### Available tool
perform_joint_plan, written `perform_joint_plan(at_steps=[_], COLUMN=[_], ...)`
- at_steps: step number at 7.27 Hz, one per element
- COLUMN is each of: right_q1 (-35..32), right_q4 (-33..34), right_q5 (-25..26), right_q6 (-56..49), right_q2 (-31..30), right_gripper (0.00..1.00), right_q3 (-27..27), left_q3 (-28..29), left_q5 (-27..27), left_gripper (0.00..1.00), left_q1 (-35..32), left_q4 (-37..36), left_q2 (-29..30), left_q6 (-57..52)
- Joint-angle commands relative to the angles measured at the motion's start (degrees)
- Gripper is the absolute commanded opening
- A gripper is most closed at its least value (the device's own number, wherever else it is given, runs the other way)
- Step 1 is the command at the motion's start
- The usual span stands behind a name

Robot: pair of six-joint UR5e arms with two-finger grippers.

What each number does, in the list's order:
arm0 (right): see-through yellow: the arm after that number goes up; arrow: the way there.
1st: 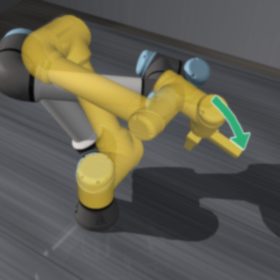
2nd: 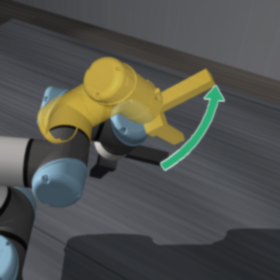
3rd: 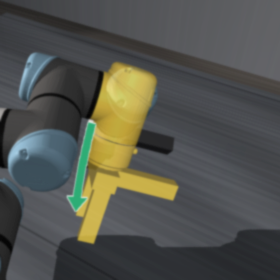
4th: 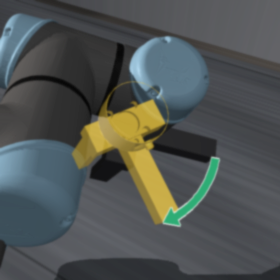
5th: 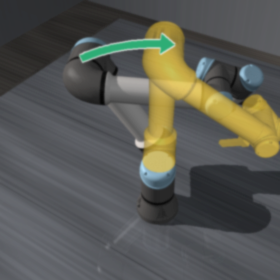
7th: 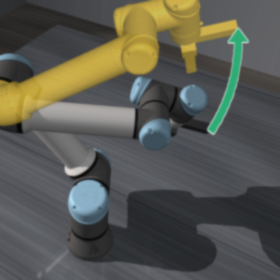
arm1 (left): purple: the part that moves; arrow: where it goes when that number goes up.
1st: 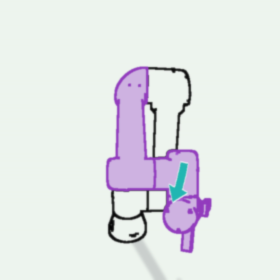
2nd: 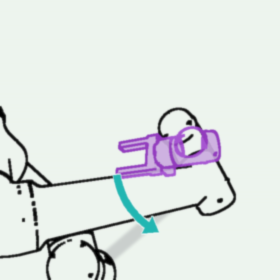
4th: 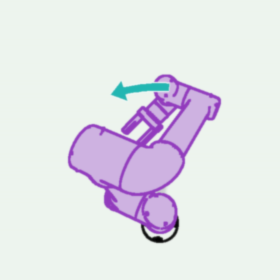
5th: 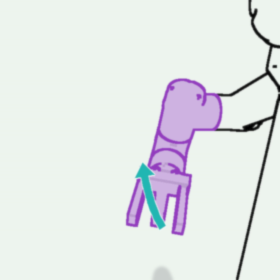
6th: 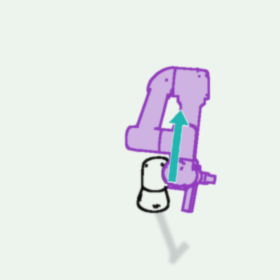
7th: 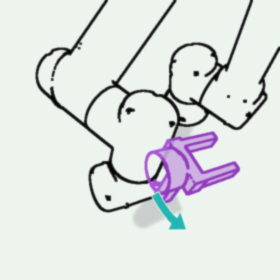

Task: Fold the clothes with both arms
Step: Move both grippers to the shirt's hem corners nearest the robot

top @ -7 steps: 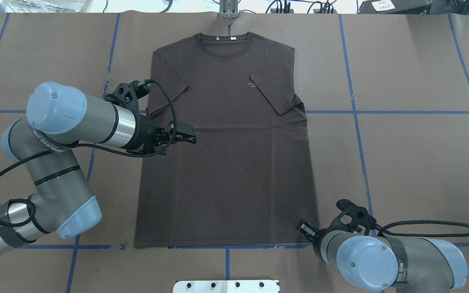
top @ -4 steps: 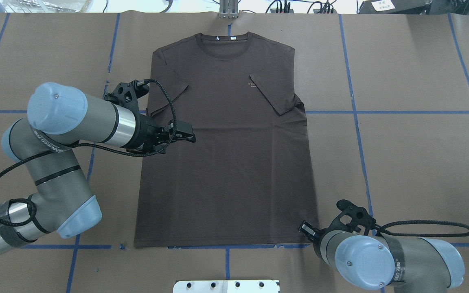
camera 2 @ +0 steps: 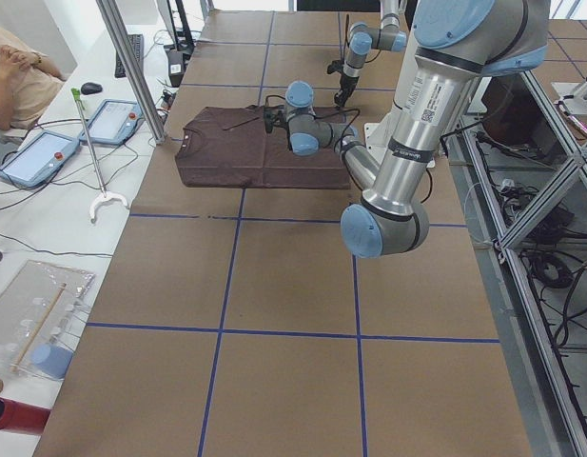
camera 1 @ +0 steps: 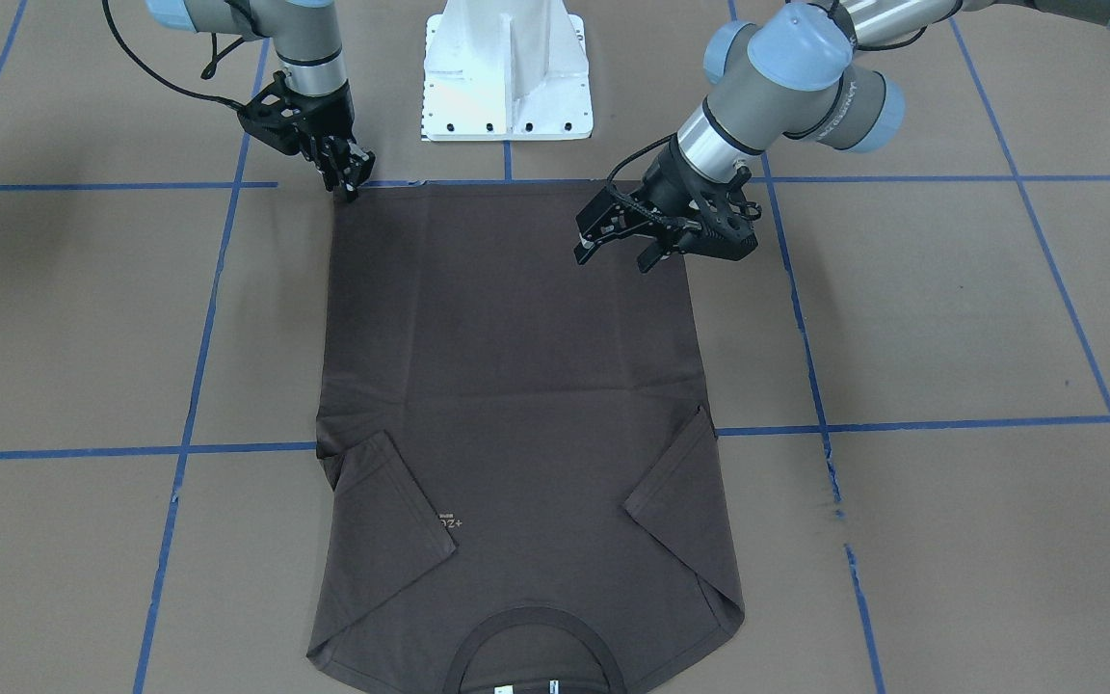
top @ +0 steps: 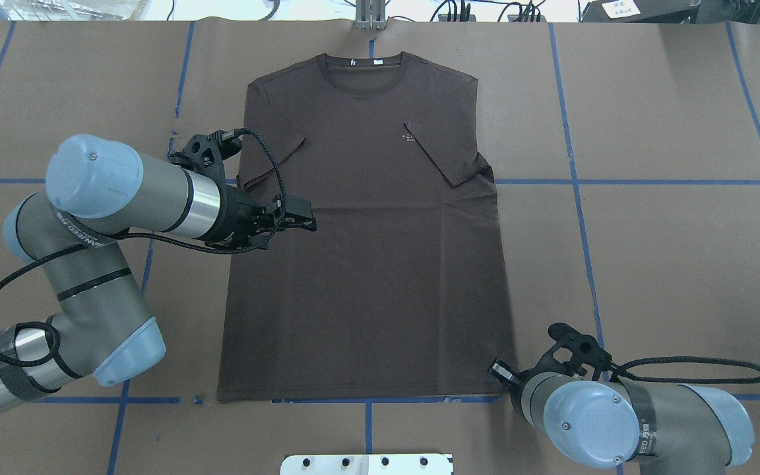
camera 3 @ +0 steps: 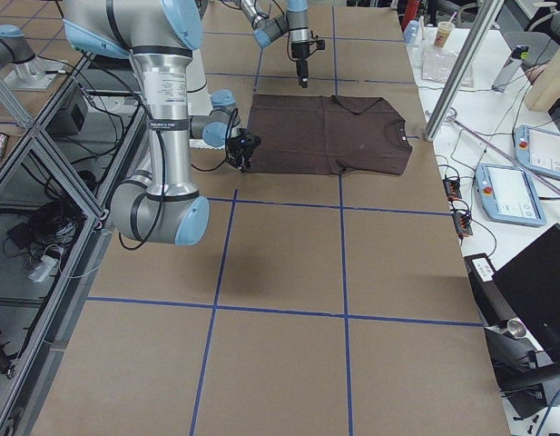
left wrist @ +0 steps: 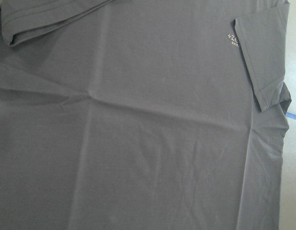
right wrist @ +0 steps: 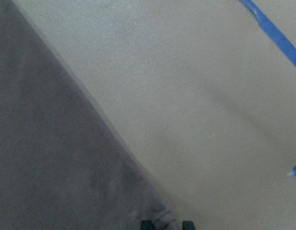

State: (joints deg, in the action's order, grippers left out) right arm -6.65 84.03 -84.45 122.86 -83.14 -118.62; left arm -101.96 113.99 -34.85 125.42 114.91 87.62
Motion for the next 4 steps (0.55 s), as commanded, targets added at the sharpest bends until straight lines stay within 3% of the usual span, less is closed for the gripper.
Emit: perform_joint_plan(at_steps=[1,3,4], right_q1=[-0.1,0.0,-0.1], right_q4=[0.1,0.2,0.2], right_q5=[-0.1,-0.2,-0.1], right_q6=[0.0,-0.1,-0.1], right_q2=[-0.4,0.1,0.2], right_gripper=[0.00,0.00,0.00], right_q3=[-0.6,-2.3,-3.1], left_q3=[-0.3,-2.6,-5.2], left_q5=[0.0,-2.1,-6.3], left_gripper=[0.99,0.98,0.95], left_q1=[0.0,0.4,4.5], left_q4=[0.0,-0.2,-0.3], left_q2=[0.1,-1.9,-4.9], left_q6=[0.2,3.4,8.7])
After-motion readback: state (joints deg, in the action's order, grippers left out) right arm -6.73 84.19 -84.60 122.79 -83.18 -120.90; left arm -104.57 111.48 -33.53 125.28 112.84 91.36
